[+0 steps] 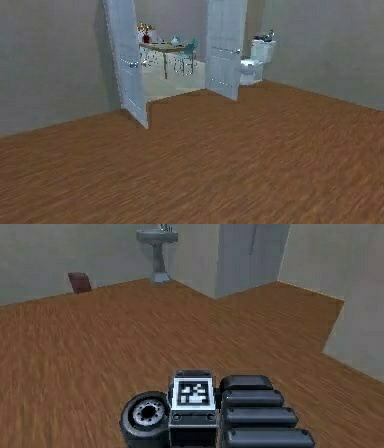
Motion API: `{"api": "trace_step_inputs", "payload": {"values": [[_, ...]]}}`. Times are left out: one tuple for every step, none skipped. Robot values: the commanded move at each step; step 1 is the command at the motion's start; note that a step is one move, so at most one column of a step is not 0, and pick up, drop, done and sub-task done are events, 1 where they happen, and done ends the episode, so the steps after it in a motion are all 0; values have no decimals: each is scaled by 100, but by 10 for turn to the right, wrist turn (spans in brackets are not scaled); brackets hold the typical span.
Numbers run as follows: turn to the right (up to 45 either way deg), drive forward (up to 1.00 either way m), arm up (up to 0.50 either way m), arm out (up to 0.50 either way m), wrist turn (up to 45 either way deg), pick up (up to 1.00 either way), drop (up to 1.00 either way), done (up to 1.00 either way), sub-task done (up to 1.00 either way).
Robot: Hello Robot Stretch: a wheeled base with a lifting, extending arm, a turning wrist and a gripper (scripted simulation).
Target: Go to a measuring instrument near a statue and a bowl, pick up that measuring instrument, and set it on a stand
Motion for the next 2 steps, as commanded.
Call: {"api": "trace_step_inputs", "payload": {"values": [[0, 100, 0, 0, 0, 0, 0, 0, 0], [0, 100, 0, 0, 0, 0, 0, 0, 0]]}}
